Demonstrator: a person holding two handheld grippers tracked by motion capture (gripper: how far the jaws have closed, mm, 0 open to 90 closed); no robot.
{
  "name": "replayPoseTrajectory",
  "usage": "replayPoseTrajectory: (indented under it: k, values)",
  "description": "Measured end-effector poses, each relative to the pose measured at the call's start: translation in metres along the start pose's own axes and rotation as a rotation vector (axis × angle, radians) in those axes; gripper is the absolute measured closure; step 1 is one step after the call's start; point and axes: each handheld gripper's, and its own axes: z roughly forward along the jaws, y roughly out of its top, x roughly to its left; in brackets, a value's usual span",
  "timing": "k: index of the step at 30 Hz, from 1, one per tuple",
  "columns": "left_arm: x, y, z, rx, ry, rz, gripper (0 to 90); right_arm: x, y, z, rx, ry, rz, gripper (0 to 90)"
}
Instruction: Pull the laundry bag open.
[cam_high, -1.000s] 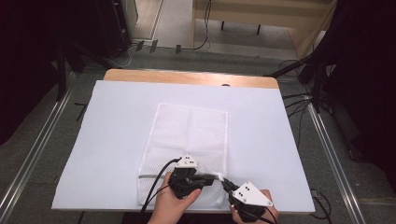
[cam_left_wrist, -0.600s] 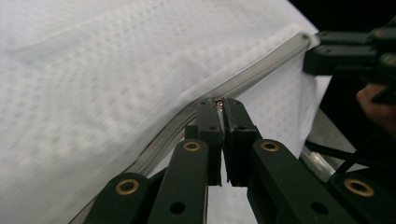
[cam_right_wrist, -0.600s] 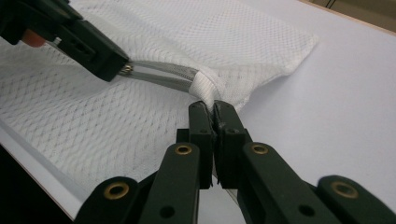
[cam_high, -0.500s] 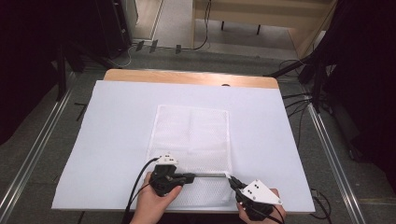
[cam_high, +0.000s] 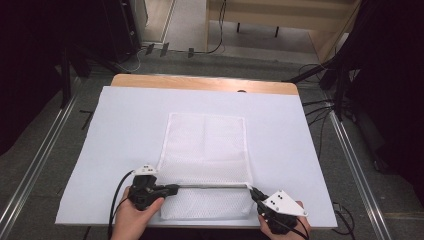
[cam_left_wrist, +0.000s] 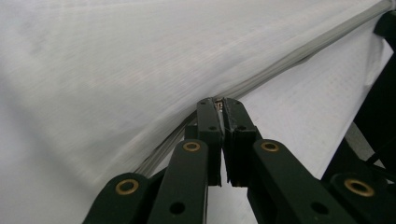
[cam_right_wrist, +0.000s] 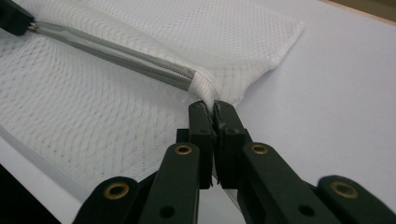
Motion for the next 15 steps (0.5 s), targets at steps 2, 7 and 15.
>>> replayPoseTrajectory:
  k: [2,7,15]
  values:
    - [0.015,-0.007,-0.014,-0.008,0.014,-0.032,87.7,-0.003,-0.001,-0.001,0.005,-0.007,0.007,89.1]
    - [0.029,-0.014,-0.032,-0.032,0.034,-0.063,87.6,-0.006,-0.002,-0.001,0.016,-0.007,0.02,89.1]
    - [0.033,-0.015,-0.036,-0.015,0.02,-0.053,87.1,-0.005,-0.004,0.003,0.034,0.019,0.029,88.8]
